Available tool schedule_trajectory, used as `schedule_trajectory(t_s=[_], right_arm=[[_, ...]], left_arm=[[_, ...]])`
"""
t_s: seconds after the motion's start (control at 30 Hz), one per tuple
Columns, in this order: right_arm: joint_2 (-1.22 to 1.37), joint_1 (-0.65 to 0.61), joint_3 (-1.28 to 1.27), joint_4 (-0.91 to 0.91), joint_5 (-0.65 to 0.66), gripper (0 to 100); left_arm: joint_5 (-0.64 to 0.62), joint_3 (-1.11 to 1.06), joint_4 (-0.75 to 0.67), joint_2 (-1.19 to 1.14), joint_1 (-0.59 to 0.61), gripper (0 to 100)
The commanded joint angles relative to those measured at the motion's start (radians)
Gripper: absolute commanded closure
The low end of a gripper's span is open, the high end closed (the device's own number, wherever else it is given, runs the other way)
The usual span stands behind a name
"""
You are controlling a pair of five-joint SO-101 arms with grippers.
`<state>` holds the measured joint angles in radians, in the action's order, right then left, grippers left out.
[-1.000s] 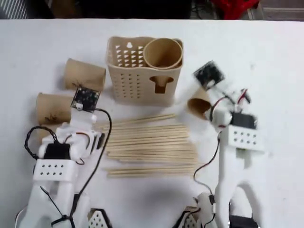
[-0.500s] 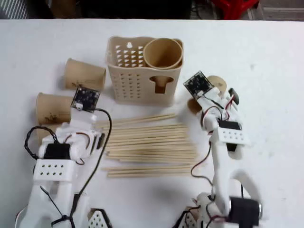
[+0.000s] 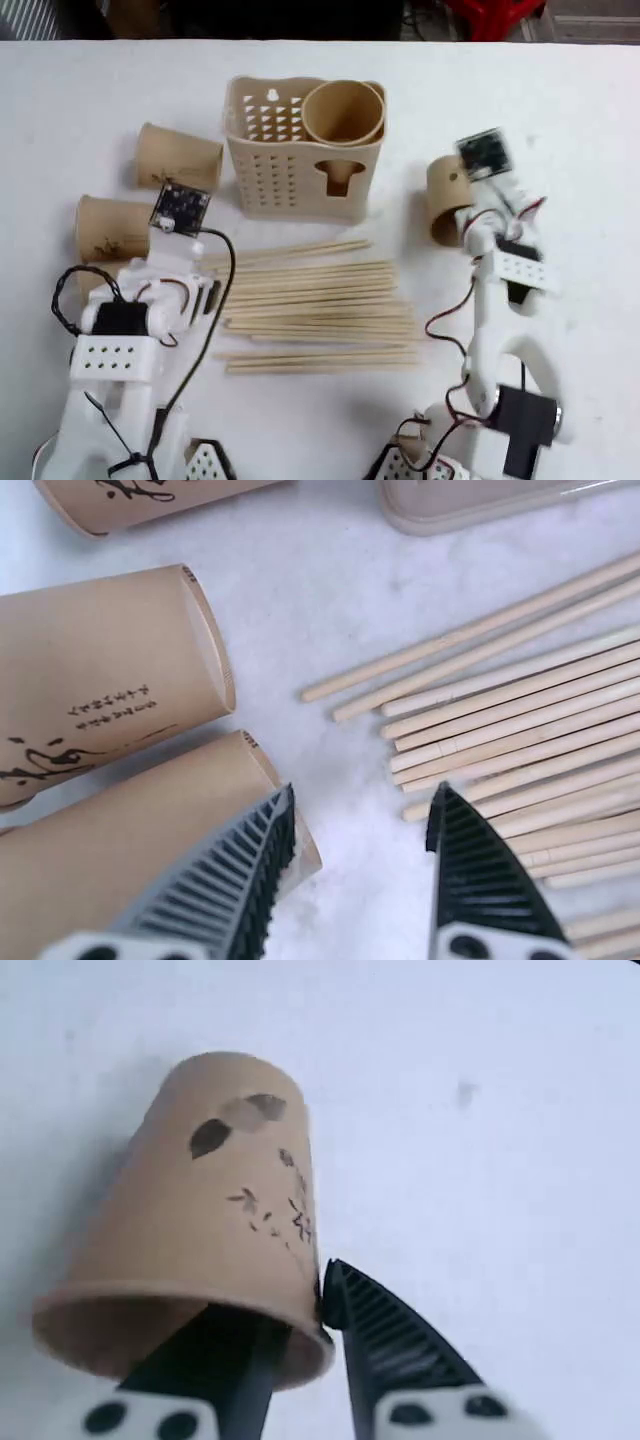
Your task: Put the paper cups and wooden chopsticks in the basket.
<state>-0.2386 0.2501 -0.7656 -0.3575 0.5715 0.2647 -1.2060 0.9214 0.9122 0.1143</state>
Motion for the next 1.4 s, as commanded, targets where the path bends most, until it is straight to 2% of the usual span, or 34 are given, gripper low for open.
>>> schedule_trajectory(t_s=[0.0,0.2,0.4,0.53,0.7,0.83,1.1,1.3,1.37], right_arm=[[-0.15,0.008,0.175,-0.291,-0.103,98.4],[-0.315,-0.09,0.609,-0.768,-0.265,98.3],[-0.272,-0.282,1.026,-0.977,-0.44,98.3],[-0.156,-0.383,1.189,-1.0,-0.531,98.3],[0.027,-0.46,1.335,-1.001,-0.572,98.3],[0.147,-0.47,1.41,-1.003,-0.583,98.3],[0.251,-0.47,1.422,-1.013,-0.692,98.1],[0.311,-0.466,1.43,-1.009,-0.695,98.0],[0.326,-0.464,1.43,-1.015,-0.694,95.1]], left_arm=[[-0.011,0.006,-0.023,0.018,0.007,77],[-0.011,0.006,-0.023,0.018,0.008,77],[-0.011,0.006,-0.023,0.018,0.008,77],[-0.011,0.006,-0.023,0.018,0.008,77],[-0.011,0.006,-0.023,0.018,0.008,77],[-0.011,0.006,-0.023,0.018,0.005,77],[-0.011,0.005,-0.023,0.018,0.004,77],[-0.011,0.005,-0.023,0.018,0.002,77],[-0.011,0.005,-0.023,0.018,0.002,77]])
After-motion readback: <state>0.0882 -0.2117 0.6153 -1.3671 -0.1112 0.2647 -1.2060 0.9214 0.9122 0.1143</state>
